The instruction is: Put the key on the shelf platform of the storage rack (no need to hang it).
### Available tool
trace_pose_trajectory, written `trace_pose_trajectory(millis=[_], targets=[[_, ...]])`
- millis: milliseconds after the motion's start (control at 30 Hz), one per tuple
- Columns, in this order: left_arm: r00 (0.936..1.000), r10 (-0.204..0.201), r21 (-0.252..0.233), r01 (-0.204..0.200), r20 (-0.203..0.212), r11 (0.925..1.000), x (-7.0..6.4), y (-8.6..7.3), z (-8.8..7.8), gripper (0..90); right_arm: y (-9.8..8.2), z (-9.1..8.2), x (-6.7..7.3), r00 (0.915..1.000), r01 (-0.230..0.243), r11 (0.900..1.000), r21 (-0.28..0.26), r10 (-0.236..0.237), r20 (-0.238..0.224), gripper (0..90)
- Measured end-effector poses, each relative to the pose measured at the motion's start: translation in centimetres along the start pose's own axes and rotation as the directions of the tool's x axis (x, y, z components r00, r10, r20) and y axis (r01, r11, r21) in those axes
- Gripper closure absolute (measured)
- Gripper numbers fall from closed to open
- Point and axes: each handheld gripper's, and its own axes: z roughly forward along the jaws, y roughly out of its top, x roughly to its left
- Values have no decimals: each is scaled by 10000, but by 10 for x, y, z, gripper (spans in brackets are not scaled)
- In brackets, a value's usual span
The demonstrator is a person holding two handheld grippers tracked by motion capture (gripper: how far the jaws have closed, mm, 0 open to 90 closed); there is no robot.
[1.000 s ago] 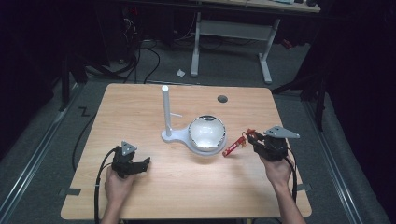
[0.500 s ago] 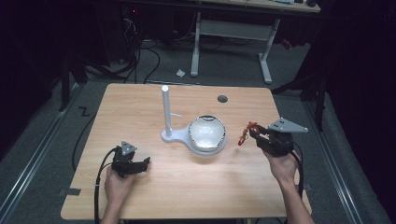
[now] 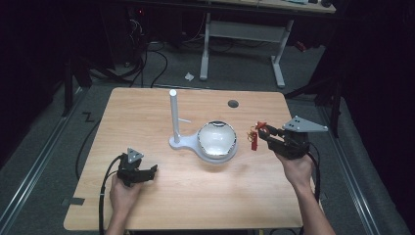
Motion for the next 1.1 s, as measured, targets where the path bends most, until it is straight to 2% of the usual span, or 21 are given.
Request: trace_pose_trajectory(millis=[367,700,867,1100], targets=[[10000,3,3,-3,-1,10000,0,0,0,209,26,2,15,9965,469,9984,-317,-490,-677,679],[10000,3,2,-3,1,10000,0,0,0,209,44,9,29,9909,847,9954,-449,-889,-1014,679],[10000,4,4,-4,1,10000,0,0,0,209,47,16,34,9885,924,9950,-377,-962,-1164,679],[10000,4,2,-4,0,10000,0,0,0,209,47,37,42,9837,1093,9939,-119,-1099,-1427,679]])
